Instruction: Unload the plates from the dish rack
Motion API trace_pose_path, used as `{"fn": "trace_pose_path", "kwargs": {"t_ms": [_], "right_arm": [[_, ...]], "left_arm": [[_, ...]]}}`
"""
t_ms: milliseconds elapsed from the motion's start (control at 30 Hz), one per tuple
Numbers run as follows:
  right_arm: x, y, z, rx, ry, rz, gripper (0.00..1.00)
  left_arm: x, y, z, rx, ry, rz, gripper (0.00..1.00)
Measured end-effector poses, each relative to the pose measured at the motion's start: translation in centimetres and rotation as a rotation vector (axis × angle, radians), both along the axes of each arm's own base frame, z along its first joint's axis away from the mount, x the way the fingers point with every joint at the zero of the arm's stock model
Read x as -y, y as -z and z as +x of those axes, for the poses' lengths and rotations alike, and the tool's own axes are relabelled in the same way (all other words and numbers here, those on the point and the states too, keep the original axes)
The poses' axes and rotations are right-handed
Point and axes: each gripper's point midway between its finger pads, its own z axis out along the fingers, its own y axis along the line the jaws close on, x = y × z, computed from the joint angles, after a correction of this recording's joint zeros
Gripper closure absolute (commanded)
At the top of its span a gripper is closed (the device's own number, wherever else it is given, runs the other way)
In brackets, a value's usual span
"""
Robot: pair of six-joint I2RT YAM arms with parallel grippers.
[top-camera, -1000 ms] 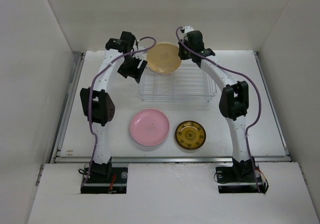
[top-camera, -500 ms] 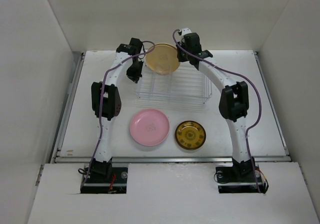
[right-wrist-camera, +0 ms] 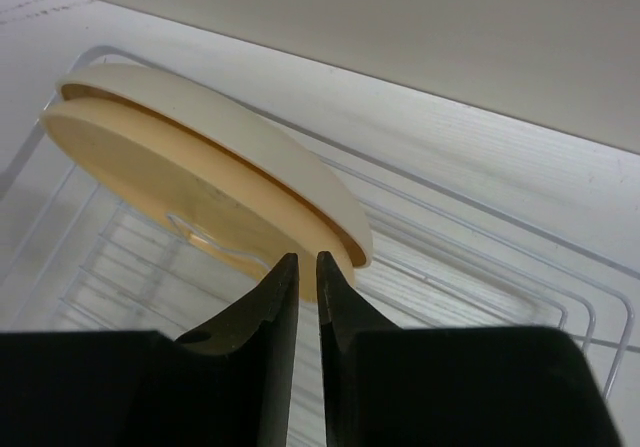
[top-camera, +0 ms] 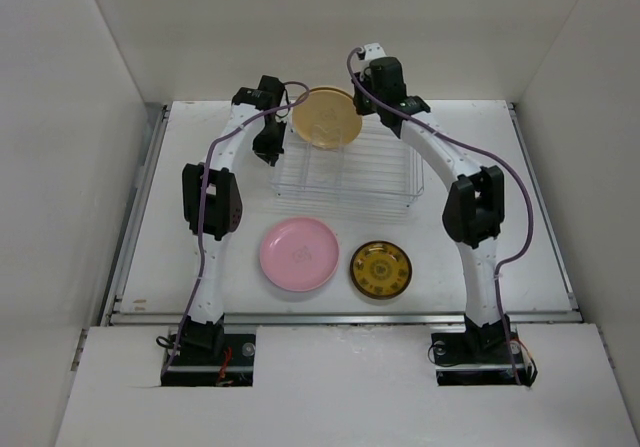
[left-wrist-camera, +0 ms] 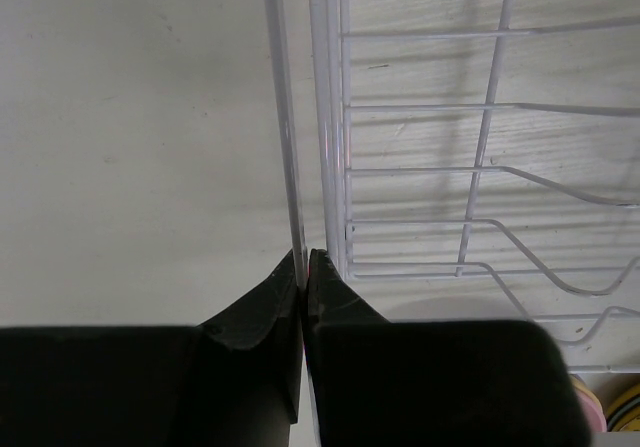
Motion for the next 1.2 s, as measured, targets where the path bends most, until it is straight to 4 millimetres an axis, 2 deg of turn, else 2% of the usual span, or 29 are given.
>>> {"fn": "trace_pose_path", "kwargs": {"t_ms": [100, 333, 467, 600, 700, 733, 800, 967, 1100, 1200], "right_arm": [[-0.4, 0.3, -0.1, -0.006, -0.014, 0.002, 0.74], [-1.0, 1.4, -0.2, -0.026, -0.039, 0.004, 0.74], [-1.2, 3.1, 0.2, -0.049, -0.039, -0.006, 0.76], [-1.4, 5.1, 0.3, -0.08, -0.041, -0.019, 0.72], [-1.4, 5.6, 0.2, -0.092, -0.041, -0.023, 0.63], [-1.4, 5.6, 0.2, -0.091, -0.042, -0.022, 0.56], [-1.6, 5.4, 0.1, -0.091, -0.052, -0.019, 0.5], [-1.7, 4.4, -1.2, -0.088, -0.069, -0.024, 0.5], [-1.4, 1.6, -1.6, -0.046, -0.066, -0.011, 0.5], [-1.4, 0.4, -1.3, -0.021, -0.061, -0.004, 0.5]], "left_arm": [[0.0, 0.0, 0.0, 0.0, 0.0, 0.0, 1.0], [0.0, 0.0, 0.0, 0.0, -0.001, 0.0, 1.0], [0.0, 0.0, 0.0, 0.0, -0.001, -0.001, 1.0], [0.0, 0.0, 0.0, 0.0, -0.002, -0.001, 1.0], [0.0, 0.0, 0.0, 0.0, -0.002, -0.001, 1.0], [0.0, 0.0, 0.0, 0.0, -0.002, -0.001, 1.0], [0.0, 0.0, 0.0, 0.0, -0.002, -0.001, 1.0], [0.0, 0.0, 0.0, -0.001, -0.003, -0.001, 1.0], [0.0, 0.0, 0.0, 0.0, -0.003, -0.002, 1.0], [0.0, 0.0, 0.0, 0.0, -0.003, -0.001, 1.0]]}}
